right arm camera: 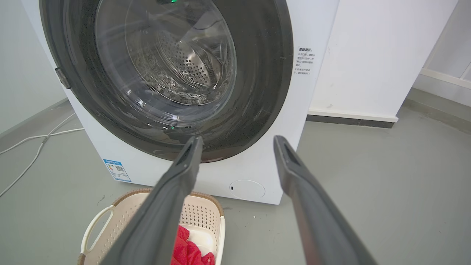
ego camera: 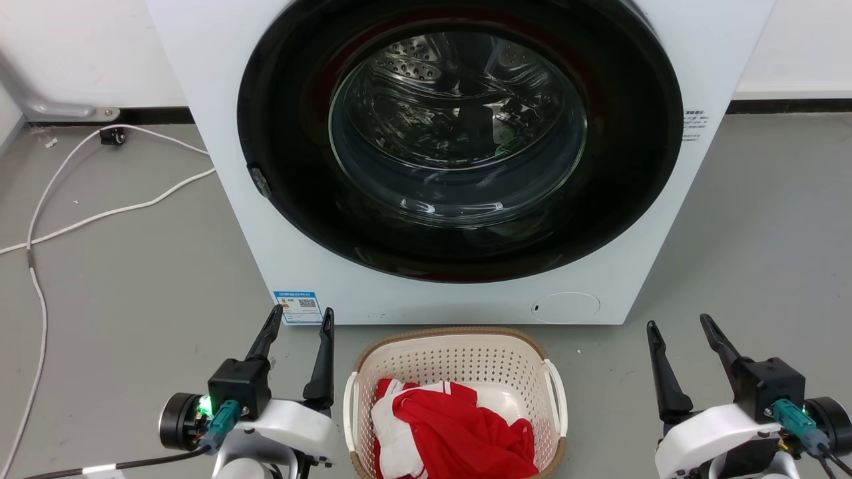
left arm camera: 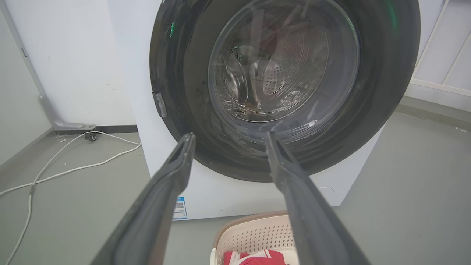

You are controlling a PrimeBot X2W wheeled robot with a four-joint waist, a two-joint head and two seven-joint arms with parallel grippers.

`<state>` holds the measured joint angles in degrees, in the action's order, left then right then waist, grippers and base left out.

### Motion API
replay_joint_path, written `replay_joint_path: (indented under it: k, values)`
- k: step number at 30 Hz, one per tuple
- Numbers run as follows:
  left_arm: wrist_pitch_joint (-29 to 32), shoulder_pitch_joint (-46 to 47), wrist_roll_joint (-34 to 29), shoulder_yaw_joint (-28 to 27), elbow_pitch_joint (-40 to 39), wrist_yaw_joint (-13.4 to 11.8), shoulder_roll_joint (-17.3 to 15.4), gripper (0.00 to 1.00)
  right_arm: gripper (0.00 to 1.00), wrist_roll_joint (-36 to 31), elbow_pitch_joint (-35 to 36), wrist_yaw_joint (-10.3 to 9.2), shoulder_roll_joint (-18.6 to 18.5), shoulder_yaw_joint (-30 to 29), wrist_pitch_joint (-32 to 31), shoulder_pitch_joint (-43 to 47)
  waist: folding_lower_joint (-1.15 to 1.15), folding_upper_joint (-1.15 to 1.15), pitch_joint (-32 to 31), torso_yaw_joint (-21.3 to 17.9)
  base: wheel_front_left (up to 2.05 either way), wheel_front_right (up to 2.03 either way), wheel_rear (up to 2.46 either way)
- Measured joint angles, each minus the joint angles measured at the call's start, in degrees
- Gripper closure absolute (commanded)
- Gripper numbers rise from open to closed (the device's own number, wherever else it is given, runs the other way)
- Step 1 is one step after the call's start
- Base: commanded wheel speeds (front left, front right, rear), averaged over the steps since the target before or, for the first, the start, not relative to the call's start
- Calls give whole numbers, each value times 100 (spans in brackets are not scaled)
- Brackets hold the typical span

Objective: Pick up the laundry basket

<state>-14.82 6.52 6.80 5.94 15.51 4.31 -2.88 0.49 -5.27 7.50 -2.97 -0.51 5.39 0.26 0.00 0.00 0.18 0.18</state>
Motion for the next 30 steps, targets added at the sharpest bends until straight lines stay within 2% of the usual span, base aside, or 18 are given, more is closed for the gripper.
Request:
replay_joint_path:
  k: [30]
  values:
    - [-25,41,47,3,26,-55,0,0,0,-7,-21,0,1,-3,-33,-26,0,0,181,0,0,0,0]
